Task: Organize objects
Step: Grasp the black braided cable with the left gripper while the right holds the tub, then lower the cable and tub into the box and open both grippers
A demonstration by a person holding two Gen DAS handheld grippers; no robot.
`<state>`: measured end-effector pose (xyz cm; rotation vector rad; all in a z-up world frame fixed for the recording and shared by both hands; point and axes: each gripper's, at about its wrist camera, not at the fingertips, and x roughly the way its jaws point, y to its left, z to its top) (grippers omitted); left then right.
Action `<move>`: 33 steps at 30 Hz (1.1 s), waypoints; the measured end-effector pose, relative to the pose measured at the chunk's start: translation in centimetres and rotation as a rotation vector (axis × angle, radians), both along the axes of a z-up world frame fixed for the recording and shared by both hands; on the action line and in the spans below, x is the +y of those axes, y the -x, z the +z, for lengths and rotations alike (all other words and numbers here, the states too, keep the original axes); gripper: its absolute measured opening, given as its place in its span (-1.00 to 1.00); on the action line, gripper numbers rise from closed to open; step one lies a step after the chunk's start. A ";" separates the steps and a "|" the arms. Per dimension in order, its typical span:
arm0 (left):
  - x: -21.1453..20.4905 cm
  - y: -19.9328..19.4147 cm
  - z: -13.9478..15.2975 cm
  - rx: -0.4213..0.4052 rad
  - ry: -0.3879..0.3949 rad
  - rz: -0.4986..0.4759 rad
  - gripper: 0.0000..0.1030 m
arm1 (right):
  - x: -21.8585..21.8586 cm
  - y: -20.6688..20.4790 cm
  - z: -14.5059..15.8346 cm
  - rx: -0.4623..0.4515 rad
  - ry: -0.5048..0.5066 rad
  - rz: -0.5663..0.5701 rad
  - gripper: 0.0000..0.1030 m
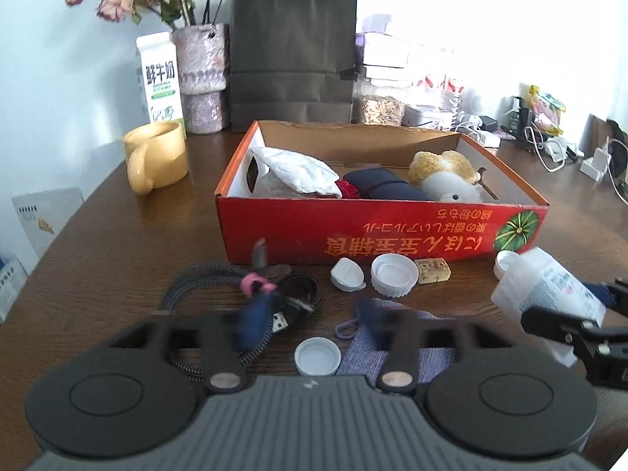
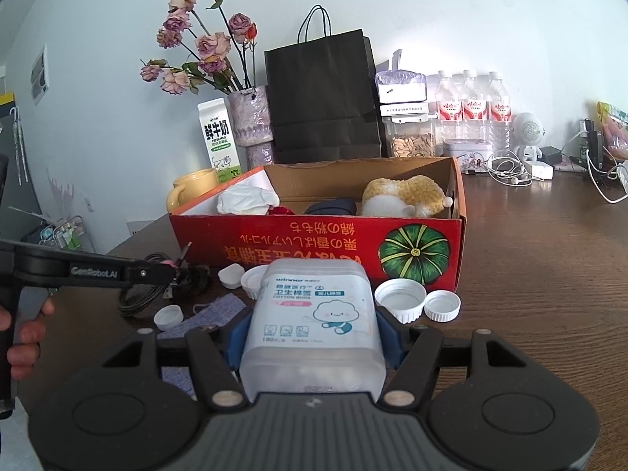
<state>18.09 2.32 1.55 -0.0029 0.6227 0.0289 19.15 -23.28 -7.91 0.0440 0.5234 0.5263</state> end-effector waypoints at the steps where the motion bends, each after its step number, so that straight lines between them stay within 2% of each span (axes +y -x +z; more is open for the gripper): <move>1: 0.1 0.3 0.0 -0.015 -0.022 0.006 0.71 | 0.0 -0.1 0.0 0.001 0.000 0.001 0.24; 3: 0.4 0.4 0.0 -0.035 -0.049 0.014 0.81 | 0.1 -0.2 0.0 0.003 0.002 0.002 0.24; 5: 1.6 -0.3 -0.2 -0.028 -0.036 0.051 0.98 | 0.2 -0.4 -0.1 0.003 0.005 0.002 0.24; 7: 2.6 -1.4 -0.6 -0.002 -0.036 0.098 1.00 | 0.4 -0.6 -0.1 0.005 0.006 0.001 0.24; 11: 4.4 -3.0 -2.0 0.069 -0.038 0.120 1.00 | 0.6 -1.1 -0.3 0.013 0.014 0.002 0.24; 13: 5.3 -3.0 -2.4 0.078 -0.033 0.137 1.00 | 0.7 -1.4 -0.4 0.018 0.018 0.000 0.24; 16: 6.6 -2.5 -3.0 0.094 -0.029 0.133 1.00 | 0.8 -1.8 -0.5 0.023 0.026 -0.002 0.24; 19: 7.4 -3.0 -4.0 0.154 -0.042 0.092 1.00 | 1.0 -2.2 -0.5 0.024 0.029 -0.005 0.24; 23: 8.3 -3.8 -4.3 0.153 0.005 0.090 1.00 | 1.3 -2.5 -0.1 0.016 0.026 -0.002 0.24; 25: 8.3 -3.7 -4.3 0.131 0.005 0.081 0.80 | 1.5 -2.6 0.0 0.011 0.025 0.002 0.24; 29: 8.0 -2.7 -4.1 0.115 0.012 0.074 0.74 | 1.7 -2.7 0.4 0.002 0.024 0.011 0.24; 33: 7.2 -1.1 -1.5 0.005 -0.007 0.100 0.73 | 1.9 -2.9 1.5 -0.030 0.014 0.027 0.24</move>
